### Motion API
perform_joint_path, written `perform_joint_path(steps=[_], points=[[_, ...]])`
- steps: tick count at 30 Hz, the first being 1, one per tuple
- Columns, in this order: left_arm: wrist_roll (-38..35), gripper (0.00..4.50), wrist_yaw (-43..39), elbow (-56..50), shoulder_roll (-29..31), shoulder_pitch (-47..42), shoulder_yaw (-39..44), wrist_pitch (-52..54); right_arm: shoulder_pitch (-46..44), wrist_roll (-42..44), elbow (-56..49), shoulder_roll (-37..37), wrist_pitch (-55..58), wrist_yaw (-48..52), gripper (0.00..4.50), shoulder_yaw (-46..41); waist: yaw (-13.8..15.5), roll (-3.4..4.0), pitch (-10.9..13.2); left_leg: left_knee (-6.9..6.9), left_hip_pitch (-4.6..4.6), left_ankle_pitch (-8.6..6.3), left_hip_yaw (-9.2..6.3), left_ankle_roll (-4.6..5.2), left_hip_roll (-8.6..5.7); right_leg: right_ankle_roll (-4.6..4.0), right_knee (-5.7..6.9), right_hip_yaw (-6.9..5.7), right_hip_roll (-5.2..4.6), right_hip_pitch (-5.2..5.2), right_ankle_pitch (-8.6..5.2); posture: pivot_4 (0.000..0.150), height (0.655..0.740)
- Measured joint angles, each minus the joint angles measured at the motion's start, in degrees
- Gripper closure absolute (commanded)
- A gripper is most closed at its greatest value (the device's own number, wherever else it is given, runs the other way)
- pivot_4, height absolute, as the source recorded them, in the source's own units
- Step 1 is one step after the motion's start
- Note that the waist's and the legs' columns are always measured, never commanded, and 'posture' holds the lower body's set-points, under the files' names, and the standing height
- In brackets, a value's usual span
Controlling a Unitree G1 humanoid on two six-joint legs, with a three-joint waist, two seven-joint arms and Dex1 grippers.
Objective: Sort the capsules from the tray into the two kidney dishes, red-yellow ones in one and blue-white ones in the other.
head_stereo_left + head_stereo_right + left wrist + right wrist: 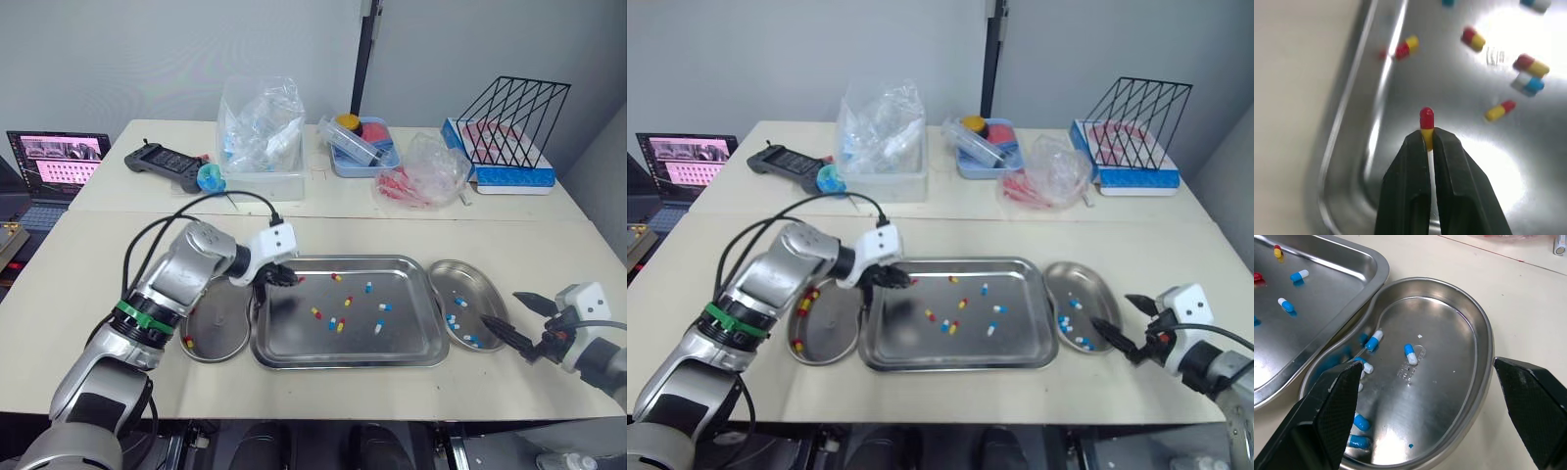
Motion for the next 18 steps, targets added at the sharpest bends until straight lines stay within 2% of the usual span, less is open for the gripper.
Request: perform_joint_path(steps=[6,9,14,17,18], points=[[-2.08,4.47,-8.73,8.81,13.91,-2.82,8.50,-10.65,-3.48,4.40,0.32,-2.30,4.65,4.53,0.00,0.64,-0.83,0.03,0.03,-0.08,0.08,0.00,0.04,-0.02,0.05,-0.07,0.04,0.01,0.05,-0.01,-0.04,0.150,0.7400],[-3.41,4.47,-13.92,7.90,19.89,3.43,10.50,-11.16,-5.58,5.40,0.45,-3.64,6.66,5.69,0.00,1.10,-0.81,0.06,0.03,-0.06,0.06,-0.03,0.10,0.02,0.04,-0.02,0.05,0.01,-0.02,-0.01,-0.07,0.150,0.7400],[-6.81,4.47,-16.18,5.10,20.99,11.21,12.26,-8.22,-8.08,5.60,1.57,-3.85,7.00,6.07,0.00,1.99,0.43,-0.01,0.07,0.13,-0.08,-0.02,0.00,0.03,0.04,-0.01,0.03,-0.09,-0.03,0.00,-0.06,0.150,0.7400],[-5.64,4.47,-14.68,3.01,21.41,13.56,12.52,-9.04,-9.17,5.49,2.28,-4.22,7.00,6.56,0.00,3.34,0.51,-0.01,0.07,0.13,-0.06,-0.03,0.01,0.04,0.04,-0.02,0.02,-0.06,-0.04,0.01,-0.06,0.150,0.7400],[-4.86,4.13,-13.84,3.11,21.47,14.14,12.42,-9.08,-9.40,5.41,2.59,-4.27,7.00,6.60,0.00,3.52,0.45,-0.01,0.07,0.12,-0.06,-0.03,0.02,0.03,0.04,-0.03,0.03,-0.06,-0.03,-0.02,-0.07,0.150,0.7400]])
